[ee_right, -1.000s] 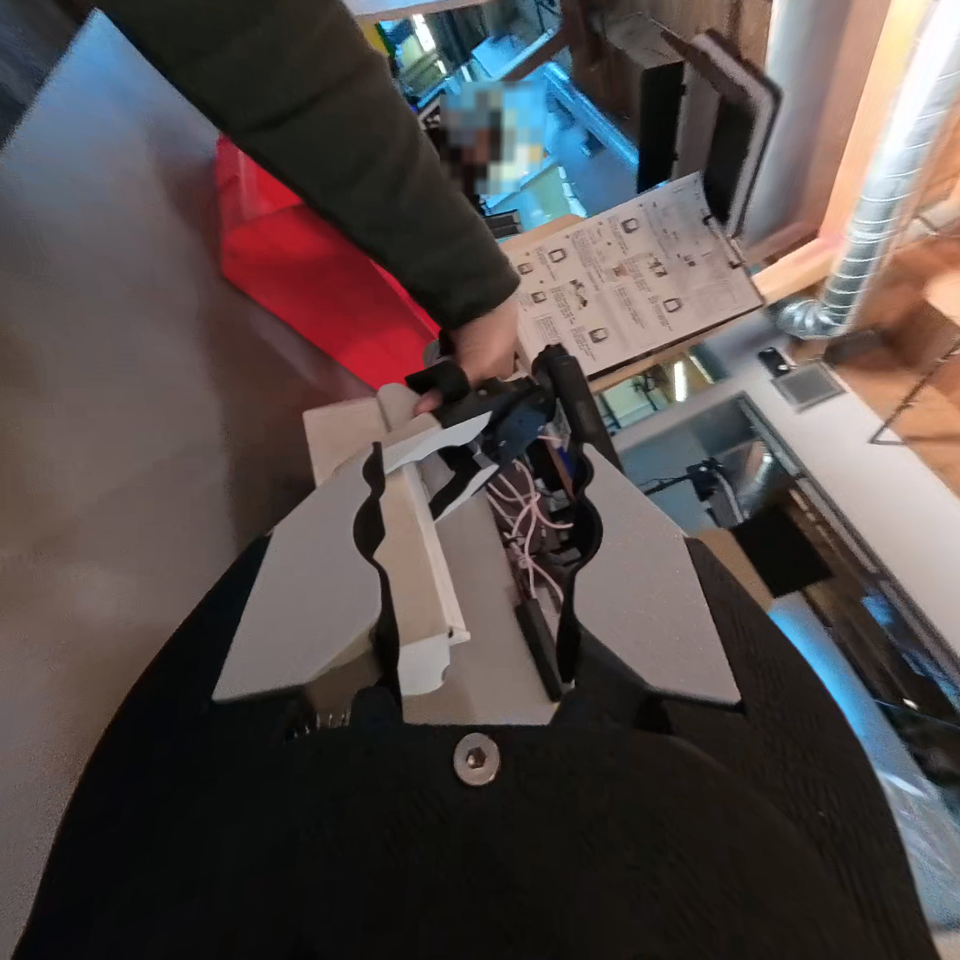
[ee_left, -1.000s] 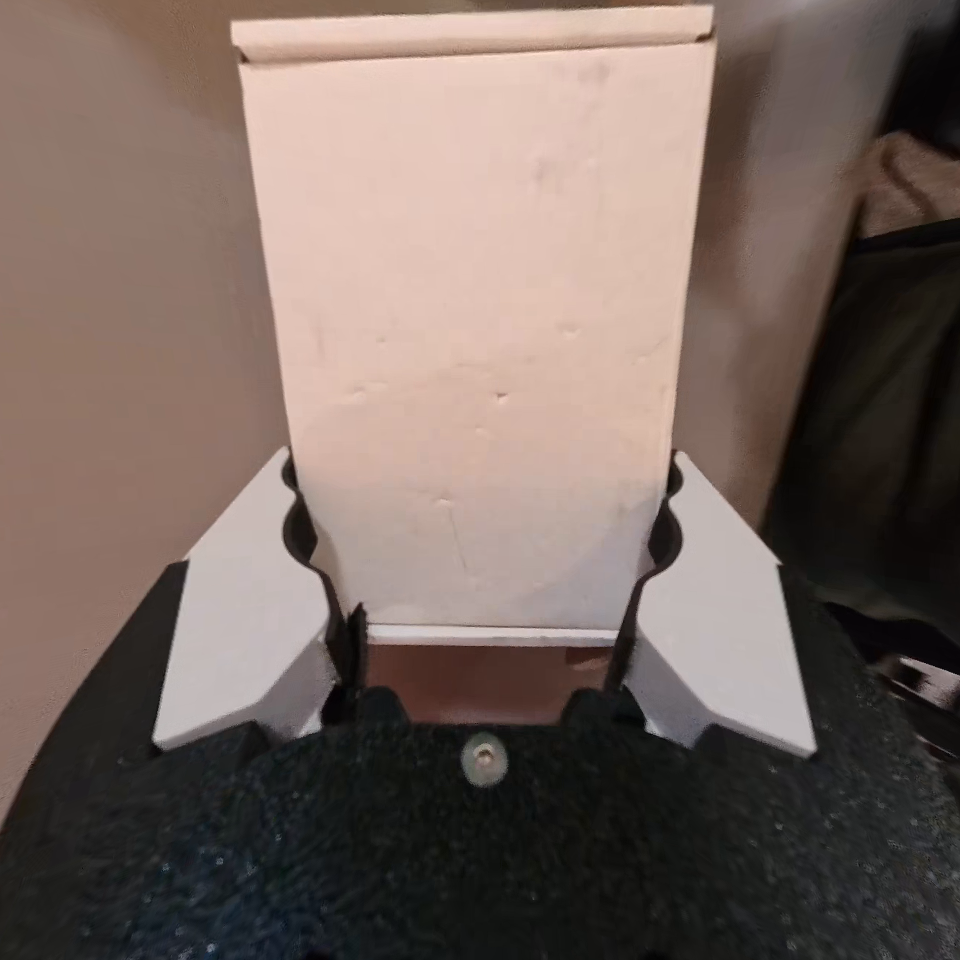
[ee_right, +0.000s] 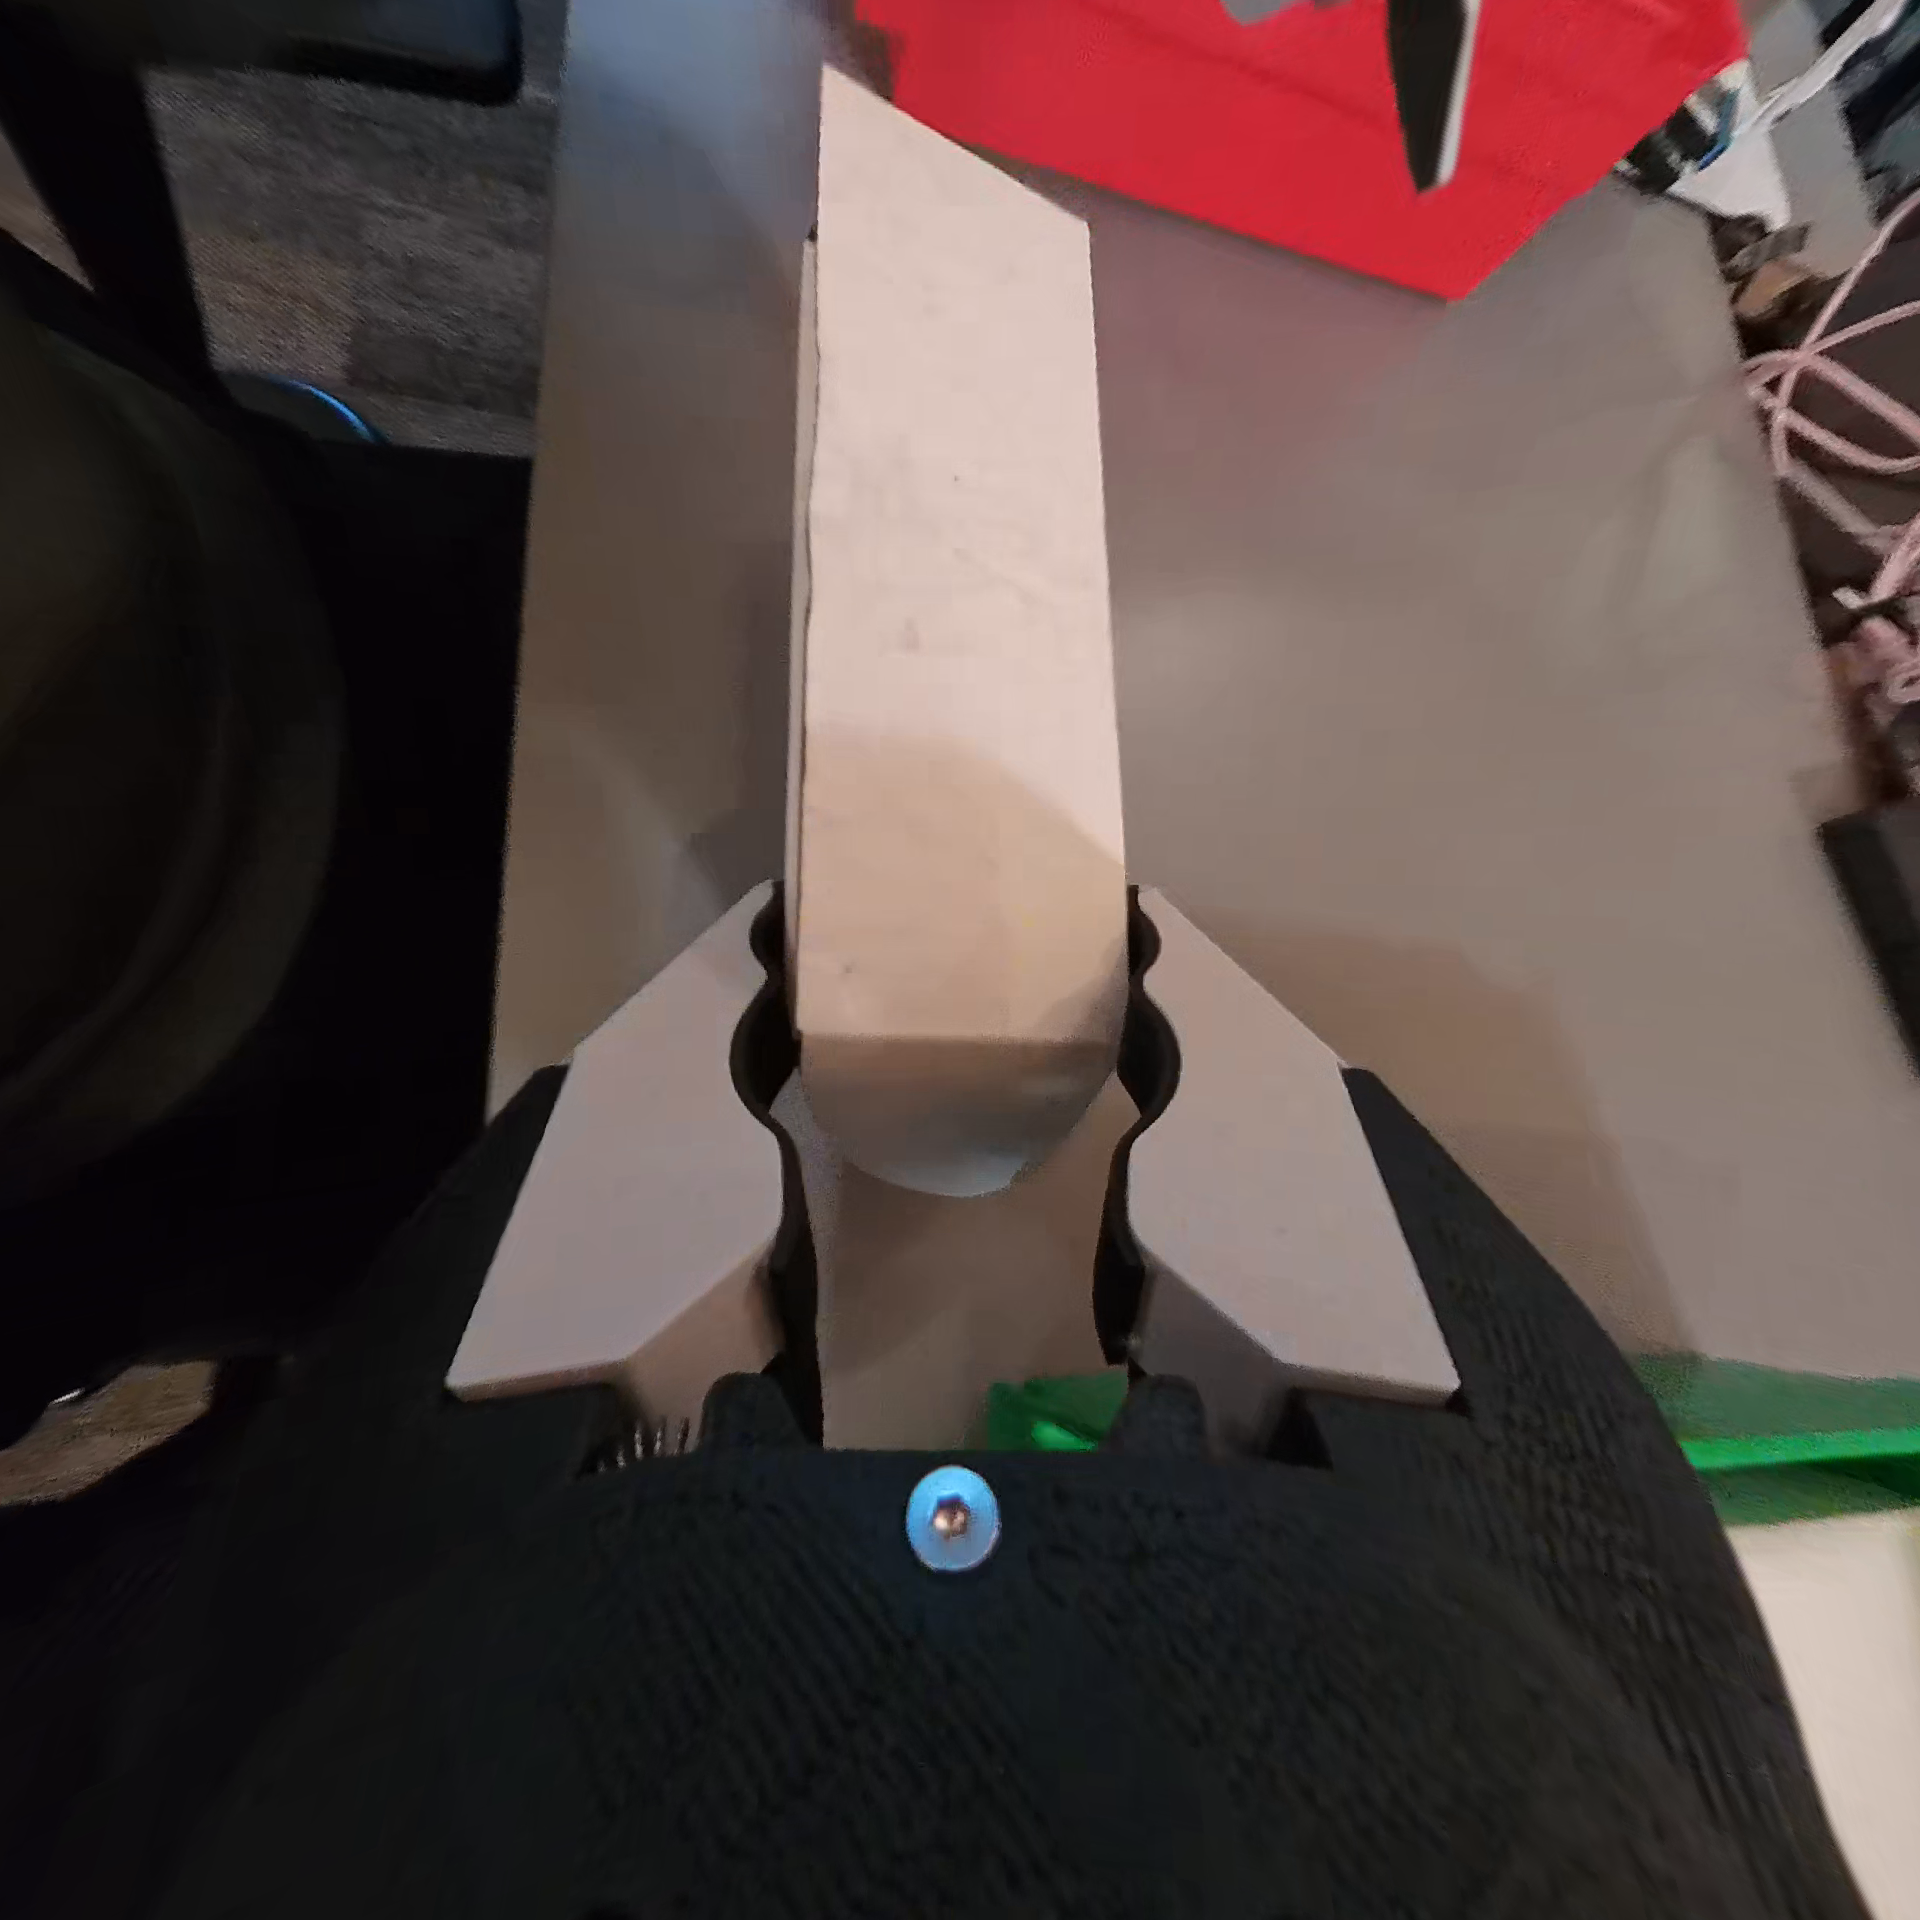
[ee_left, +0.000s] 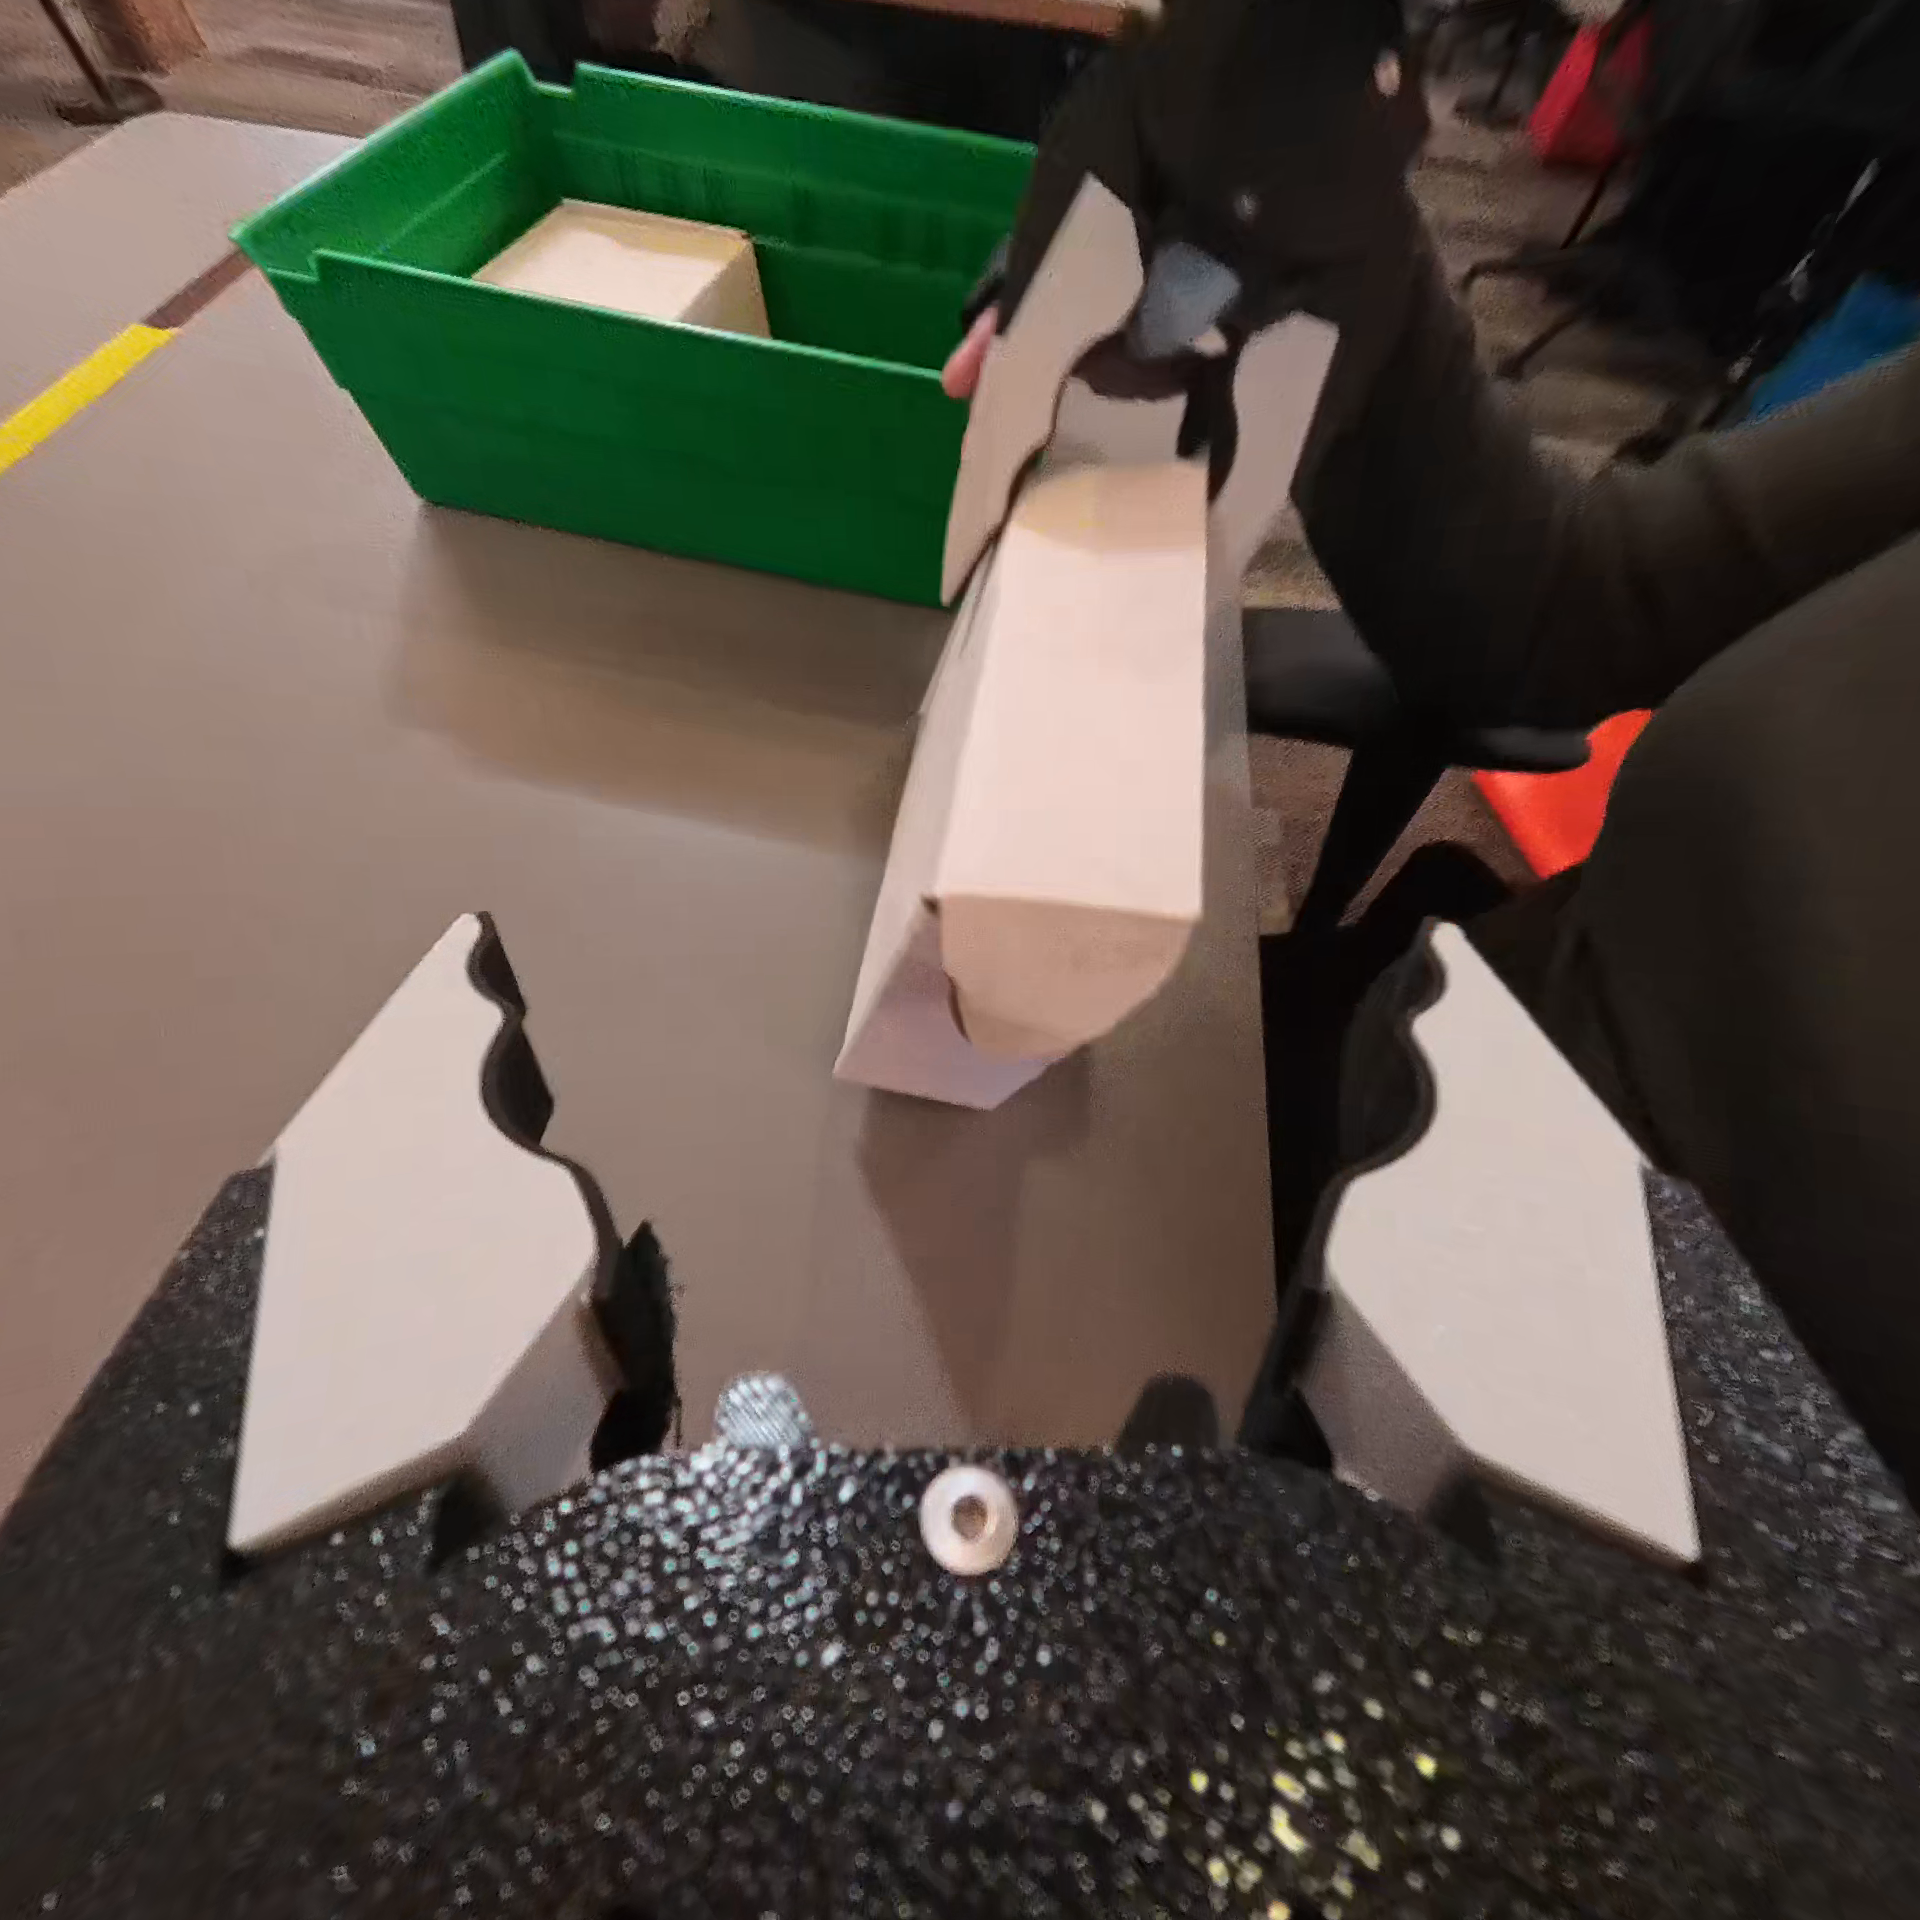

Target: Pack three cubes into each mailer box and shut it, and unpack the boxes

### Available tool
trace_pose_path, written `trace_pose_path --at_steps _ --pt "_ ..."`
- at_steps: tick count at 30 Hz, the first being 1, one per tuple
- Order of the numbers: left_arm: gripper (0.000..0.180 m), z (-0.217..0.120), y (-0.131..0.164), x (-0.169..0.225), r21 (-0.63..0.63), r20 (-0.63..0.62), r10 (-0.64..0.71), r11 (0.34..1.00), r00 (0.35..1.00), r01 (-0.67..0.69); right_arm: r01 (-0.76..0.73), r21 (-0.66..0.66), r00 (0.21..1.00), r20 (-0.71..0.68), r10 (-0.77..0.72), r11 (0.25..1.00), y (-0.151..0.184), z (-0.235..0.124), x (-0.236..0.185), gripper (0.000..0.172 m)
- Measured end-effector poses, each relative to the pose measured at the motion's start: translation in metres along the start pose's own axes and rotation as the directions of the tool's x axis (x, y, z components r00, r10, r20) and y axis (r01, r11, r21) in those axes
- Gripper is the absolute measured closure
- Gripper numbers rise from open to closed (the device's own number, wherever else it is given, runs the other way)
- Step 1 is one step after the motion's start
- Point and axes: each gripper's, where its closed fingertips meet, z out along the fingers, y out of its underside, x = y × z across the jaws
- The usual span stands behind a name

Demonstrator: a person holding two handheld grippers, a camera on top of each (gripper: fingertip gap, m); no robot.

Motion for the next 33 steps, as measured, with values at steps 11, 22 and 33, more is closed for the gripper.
trace_pose_path --at_steps 11,22,33 --pt "0.022 0.051 0.069 0.010 -0.173 0.137 -0.090 0.978 0.986 0.114 -0.095 0.091 0.993 0.078 0.088 0.991 0.003 -0.006 -0.001 0.110" --pt "0.110 0.061 0.046 0.003 0.089 -0.014 -0.057 0.994 0.998 0.058 -0.129 0.174 0.988 0.111 0.110 0.976 -0.009 0.005 0.004 0.109" --pt "0.111 0.039 0.062 0.012 0.024 -0.158 -0.050 0.998 0.986 0.054 -0.154 0.362 0.974 0.212 0.079 0.920 -0.019 -0.033 -0.011 0.103"
